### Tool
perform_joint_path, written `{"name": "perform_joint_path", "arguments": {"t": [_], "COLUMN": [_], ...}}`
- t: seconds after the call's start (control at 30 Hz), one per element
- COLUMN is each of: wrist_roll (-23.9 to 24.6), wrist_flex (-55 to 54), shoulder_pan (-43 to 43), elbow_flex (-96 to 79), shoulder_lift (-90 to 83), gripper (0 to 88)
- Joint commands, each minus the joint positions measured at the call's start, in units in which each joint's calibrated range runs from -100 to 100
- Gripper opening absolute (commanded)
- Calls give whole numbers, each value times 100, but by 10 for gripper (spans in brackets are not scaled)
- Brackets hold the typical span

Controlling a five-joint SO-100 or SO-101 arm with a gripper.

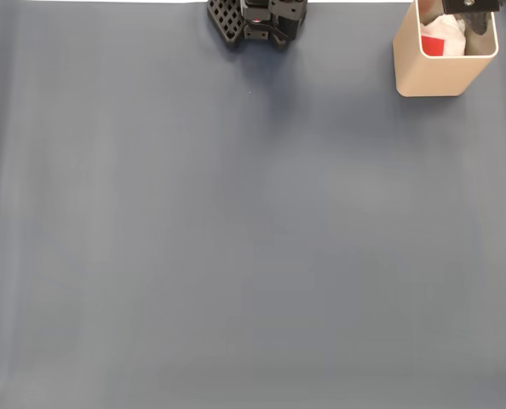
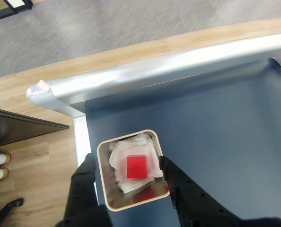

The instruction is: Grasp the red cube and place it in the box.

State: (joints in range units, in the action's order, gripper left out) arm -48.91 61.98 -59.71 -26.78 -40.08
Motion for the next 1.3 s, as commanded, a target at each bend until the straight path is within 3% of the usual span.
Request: {"name": "perform_joint_path", "arguments": {"t": [0.0, 0.43, 1.27], "wrist_roll": [-24, -59, -15], "wrist_flex": [-14, -137, -893], "shoulder_pan": [47, 501, 3348], "elbow_flex": [89, 134, -413], "shoulder_lift": [-228, -280, -704], "gripper": [266, 7, 2]}}
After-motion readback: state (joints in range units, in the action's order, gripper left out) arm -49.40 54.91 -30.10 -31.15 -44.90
